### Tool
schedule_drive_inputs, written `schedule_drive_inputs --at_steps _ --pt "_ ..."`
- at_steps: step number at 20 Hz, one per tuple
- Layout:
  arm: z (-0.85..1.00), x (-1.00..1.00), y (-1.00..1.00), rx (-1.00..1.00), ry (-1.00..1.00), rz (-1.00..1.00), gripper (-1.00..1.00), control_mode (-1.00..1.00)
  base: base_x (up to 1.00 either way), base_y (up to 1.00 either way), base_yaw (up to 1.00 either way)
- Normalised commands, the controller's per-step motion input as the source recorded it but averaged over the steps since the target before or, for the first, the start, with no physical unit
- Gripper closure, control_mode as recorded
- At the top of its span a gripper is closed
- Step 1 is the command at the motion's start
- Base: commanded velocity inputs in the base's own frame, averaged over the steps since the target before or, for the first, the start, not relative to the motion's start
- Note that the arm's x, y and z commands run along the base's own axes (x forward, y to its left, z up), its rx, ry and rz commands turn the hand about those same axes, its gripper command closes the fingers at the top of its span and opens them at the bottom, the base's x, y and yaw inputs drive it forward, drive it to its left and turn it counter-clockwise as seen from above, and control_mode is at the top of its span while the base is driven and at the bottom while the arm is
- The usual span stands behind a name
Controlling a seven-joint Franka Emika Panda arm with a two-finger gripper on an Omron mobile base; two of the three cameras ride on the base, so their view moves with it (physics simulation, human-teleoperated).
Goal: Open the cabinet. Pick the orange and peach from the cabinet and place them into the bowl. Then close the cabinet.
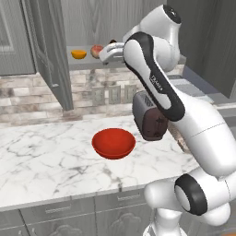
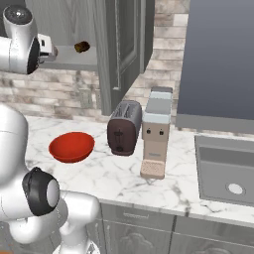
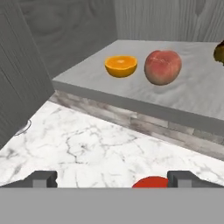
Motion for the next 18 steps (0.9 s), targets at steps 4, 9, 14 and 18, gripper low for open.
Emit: schedule_drive_inputs --at_steps 4,9,14,18 --pt "0.0 0.23 0.0 -0.15 0.0 -0.07 -1.0 -1.0 0.0 0.0 0.0" --pt "0.0 0.27 0.0 -0.12 -0.01 -0.06 -1.0 -1.0 0.0 0.0 0.0" --pt "0.0 0.29 0.0 -0.08 -0.05 -0.05 -1.0 -1.0 0.0 0.0 0.0" --pt "-0.02 0.3 0.0 -0.05 -0.07 -0.06 -1.0 -1.0 0.0 0.0 0.0"
